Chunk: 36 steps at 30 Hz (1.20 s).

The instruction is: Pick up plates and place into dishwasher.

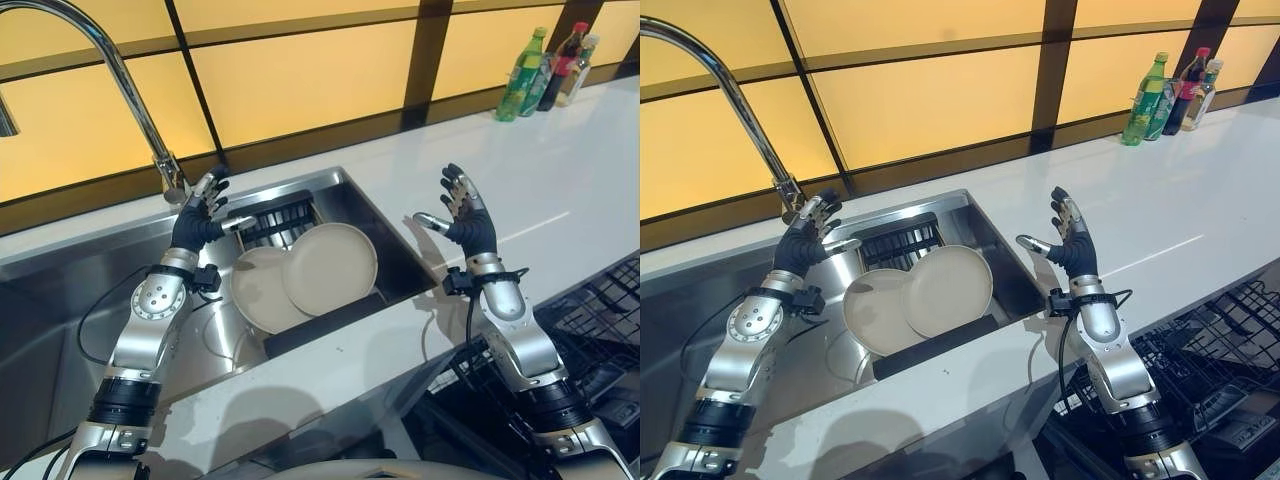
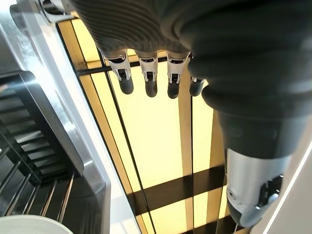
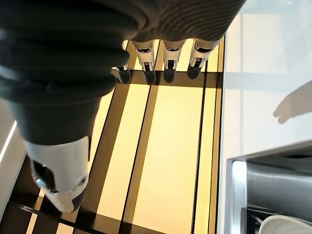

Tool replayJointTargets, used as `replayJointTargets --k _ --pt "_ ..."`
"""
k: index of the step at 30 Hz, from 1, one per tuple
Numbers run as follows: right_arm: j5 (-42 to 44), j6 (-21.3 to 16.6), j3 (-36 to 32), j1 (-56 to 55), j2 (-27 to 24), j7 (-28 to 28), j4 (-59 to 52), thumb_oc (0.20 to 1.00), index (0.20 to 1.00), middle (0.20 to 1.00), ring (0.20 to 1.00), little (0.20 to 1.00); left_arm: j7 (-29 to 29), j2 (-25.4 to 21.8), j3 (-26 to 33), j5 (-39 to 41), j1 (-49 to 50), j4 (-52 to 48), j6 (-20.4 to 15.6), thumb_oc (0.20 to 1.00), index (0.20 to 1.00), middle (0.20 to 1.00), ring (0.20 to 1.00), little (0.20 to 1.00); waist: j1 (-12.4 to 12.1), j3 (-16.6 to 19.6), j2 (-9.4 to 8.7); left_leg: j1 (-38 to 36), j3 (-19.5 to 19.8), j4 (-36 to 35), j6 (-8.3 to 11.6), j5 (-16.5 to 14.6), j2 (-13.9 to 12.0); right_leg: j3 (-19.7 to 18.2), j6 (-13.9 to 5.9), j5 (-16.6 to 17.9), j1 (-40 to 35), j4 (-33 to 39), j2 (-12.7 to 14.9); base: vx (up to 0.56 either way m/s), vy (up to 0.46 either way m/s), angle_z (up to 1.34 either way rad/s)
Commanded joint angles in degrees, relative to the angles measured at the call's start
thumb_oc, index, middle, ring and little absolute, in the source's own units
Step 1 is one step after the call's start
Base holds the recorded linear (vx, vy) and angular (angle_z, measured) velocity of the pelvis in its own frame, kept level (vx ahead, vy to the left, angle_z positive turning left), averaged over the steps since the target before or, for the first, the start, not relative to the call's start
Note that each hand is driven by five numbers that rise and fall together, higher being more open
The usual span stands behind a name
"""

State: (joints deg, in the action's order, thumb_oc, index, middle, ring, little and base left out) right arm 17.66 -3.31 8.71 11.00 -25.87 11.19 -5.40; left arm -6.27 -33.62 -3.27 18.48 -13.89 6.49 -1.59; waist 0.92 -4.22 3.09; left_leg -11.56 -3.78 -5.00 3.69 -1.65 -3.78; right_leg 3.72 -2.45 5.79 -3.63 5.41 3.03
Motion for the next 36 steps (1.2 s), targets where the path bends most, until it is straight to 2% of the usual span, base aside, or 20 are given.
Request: replayJointTargets --k 1,7,15,17,22,26,31,36 --pt "2.3 -2.5 -2.5 0.6 -2.1 -0.8 -3.2 1.0 1.0 1.0 1.0 1.0 -5.3 -5.0 -1.1 0.4 -4.9 3.9 -2.1 1.0 1.0 1.0 1.0 1.0 2.3 3.6 -1.7 5.7 -1.7 0.5 0.05 2.5 -0.3 1.0 -5.39 -3.7 -1.9 -2.3 5.6 0.09 0.053 -0.07" --pt "2.4 -1.7 -1.8 1.1 -2.9 -1.9 -2.8 1.0 1.0 1.0 1.0 1.0 -7.7 -5.6 -3.2 2.1 -8.2 9.0 -4.2 1.0 1.0 1.0 1.0 1.0 4.3 2.7 -1.22 5.6 -3.1 0.2 -0.43 2.3 0.1 -0.6 -5.77 -3.4 -0.5 -3.0 6.1 0.08 0.071 -0.04" --pt "2.5 -1.1 -1.9 -0.4 -3.5 -2.1 -2.6 1.0 1.0 1.0 1.0 1.0 -8.3 -5.7 -4.7 1.9 -8.6 11.7 -4.5 1.0 1.0 1.0 1.0 1.0 5.9 1.2 -0.86 4.9 -4.1 0.0 -1.21 1.1 1.1 -2.4 -6.77 -3.7 -0.1 -3.4 7.1 0.08 0.052 -0.09" --pt "2.4 -0.9 -2.0 -0.3 -3.7 -2.1 -2.6 1.0 1.0 1.0 1.0 1.0 -7.8 -5.7 -5.1 1.4 -8.8 12.1 -5.1 1.0 1.0 1.0 1.0 1.0 6.4 0.6 -0.65 4.9 -4.5 0.0 -1.37 1.0 1.3 -2.9 -6.96 -3.6 0.5 -3.8 7.3 0.06 0.068 -0.07" --pt "2.3 -0.5 -1.7 1.6 -5.1 -2.0 -2.1 1.0 1.0 1.0 1.0 1.0 -5.9 -5.5 -7.0 -0.2 -10.6 14.2 -3.7 1.0 1.0 1.0 1.0 1.0 7.4 -1.7 0.24 6.0 -5.0 0.2 -1.64 1.2 1.9 -4.2 -7.27 -3.7 2.8 -5.5 7.9 -0.01 0.099 -0.12" --pt "2.4 0.3 -1.3 4.7 -6.2 -1.7 -1.1 1.0 1.0 1.0 1.0 1.0 -4.6 -5.6 -8.0 0.2 -13.1 18.6 -3.9 1.0 1.0 1.0 1.0 1.0 8.1 -3.5 0.96 7.0 -5.4 0.2 -1.74 1.5 2.4 -5.1 -7.34 -3.6 4.5 -6.3 8.2 -0.06 0.112 -0.07" --pt "2.5 0.1 -2.3 4.4 -6.6 -1.8 -1.3 1.0 1.0 1.0 1.0 1.0 -4.8 -5.2 -7.6 1.6 -14.3 20.9 -5.6 1.0 1.0 1.0 1.0 1.0 9.1 -5.4 1.31 7.4 -6.2 0.4 -1.77 1.7 2.7 -5.9 -7.64 -3.5 5.5 -7.2 8.6 0.02 0.073 -0.1" --pt "2.0 0.7 -1.8 7.9 -8.5 -1.4 -1.1 1.0 1.0 1.0 1.0 1.0 -1.2 -4.3 -8.2 1.5 -16.8 23.5 -6.2 1.0 1.0 1.0 1.0 1.0 10.0 -8.6 2.26 9.4 -6.4 0.8 -1.58 2.5 3.4 -7.1 -7.57 -3.5 8.3 -8.6 9.1 -0.08 0.131 -0.09"
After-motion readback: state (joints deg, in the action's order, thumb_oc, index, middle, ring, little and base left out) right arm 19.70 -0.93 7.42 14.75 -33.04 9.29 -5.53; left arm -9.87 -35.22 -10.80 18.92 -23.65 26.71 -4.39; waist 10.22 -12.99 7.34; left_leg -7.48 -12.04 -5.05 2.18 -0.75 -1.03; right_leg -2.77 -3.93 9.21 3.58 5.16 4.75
